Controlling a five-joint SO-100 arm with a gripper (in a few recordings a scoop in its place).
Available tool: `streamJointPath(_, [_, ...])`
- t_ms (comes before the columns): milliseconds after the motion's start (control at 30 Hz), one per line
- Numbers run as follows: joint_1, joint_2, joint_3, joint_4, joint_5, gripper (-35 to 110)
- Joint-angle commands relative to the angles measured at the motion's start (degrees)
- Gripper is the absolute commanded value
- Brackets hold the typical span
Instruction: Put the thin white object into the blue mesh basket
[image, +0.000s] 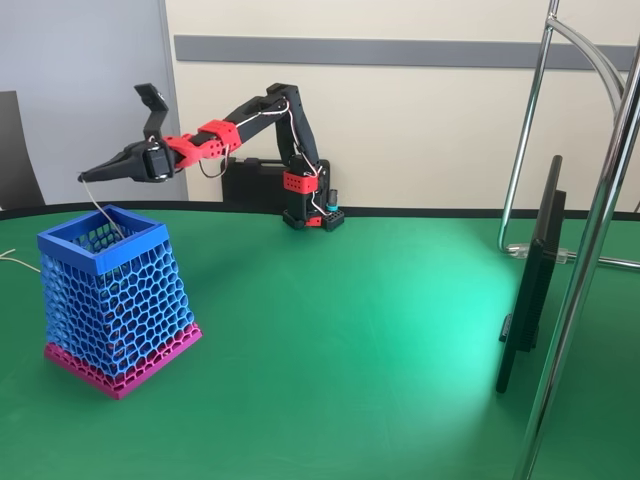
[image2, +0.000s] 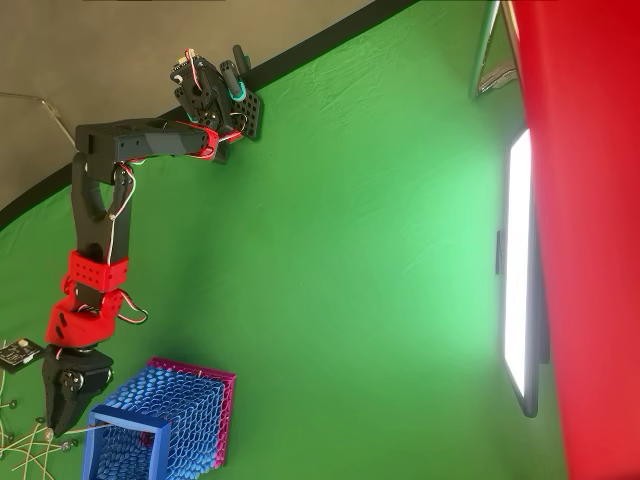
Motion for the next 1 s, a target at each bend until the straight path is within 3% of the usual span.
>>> streamJointPath(0, [-0.9,0.8,-2.7,2.5,0.5,9])
streamJointPath(967, [-10.4,9.2,0.2,5.2,5.7,11])
